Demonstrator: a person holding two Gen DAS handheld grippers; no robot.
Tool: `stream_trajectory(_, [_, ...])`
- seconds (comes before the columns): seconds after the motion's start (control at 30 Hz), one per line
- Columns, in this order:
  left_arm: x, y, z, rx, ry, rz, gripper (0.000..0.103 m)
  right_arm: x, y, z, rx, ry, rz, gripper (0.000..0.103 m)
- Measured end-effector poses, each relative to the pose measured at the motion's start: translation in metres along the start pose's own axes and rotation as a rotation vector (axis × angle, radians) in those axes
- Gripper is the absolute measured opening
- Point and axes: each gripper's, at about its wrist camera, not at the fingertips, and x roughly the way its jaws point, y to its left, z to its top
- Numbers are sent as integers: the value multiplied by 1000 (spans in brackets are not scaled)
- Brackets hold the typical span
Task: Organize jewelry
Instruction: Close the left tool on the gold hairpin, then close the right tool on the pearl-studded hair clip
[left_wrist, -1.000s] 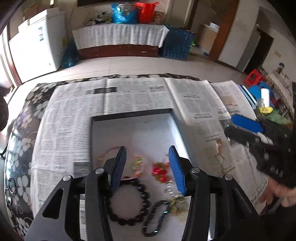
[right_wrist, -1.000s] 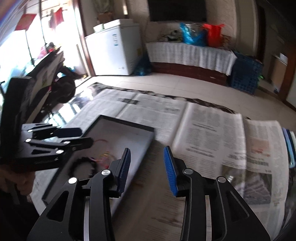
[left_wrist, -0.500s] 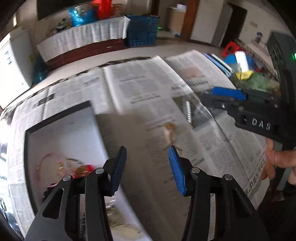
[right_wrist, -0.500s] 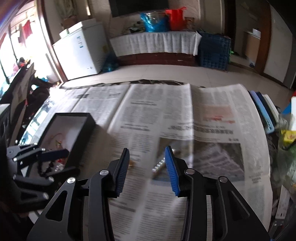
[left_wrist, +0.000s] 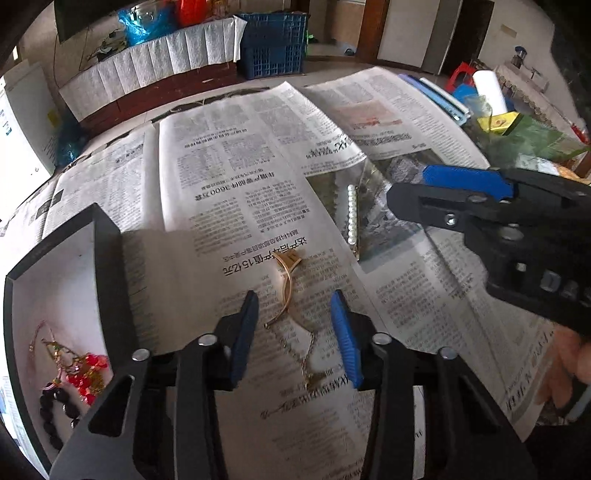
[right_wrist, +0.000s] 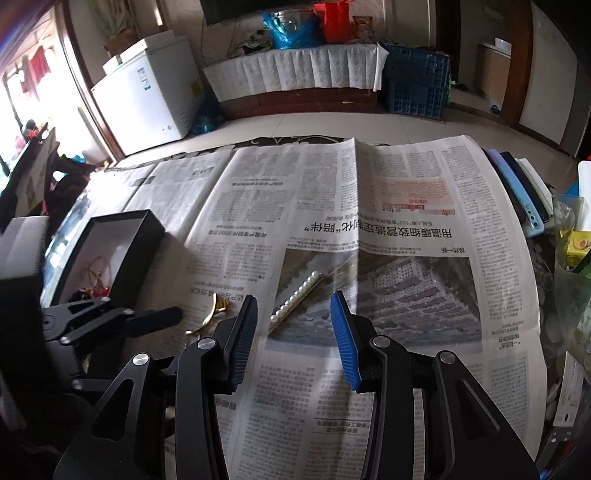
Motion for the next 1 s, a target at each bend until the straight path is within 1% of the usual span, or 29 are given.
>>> stream_trajectory(0.03, [4,-1,0,-1,4,-3,25,0,0,0,3,1,0,43])
stream_trajectory(0.07, [5,-2,0,4,-7,6,24,1,-1,0,6,2,1,43])
stream_trajectory(0.13, [6,-5,2,26,-19,16,5,1,-3,1,12,2,3,43])
stream_trajectory(0.17, [7,-5,3,27,-17,17,4,2,-3,1,16,4,4,43])
stream_trajectory(0.27, [3,0,4,12,-15,17,3,5,-2,1,16,9,4,43])
stream_trajectory(0.5, [-29,32,10,-65,-78,-6,3,17,2,-2,7,35,0,43])
stream_trajectory(0.63, [-44,45,9,-82,-105,-12,3,31,4,-7,11,60,-7,43])
stream_trajectory(0.73, [-57,53,9,-90,-127,-26,3,44,4,-9,17,74,-33,43])
stream_trajectory(0.9, [-77,57,8,-94,-165,-52,3,51,-9,-8,104,51,-28,43])
stream_trajectory(1.0, [-85,59,7,-91,-176,-66,3,53,-9,-6,110,34,-37,43])
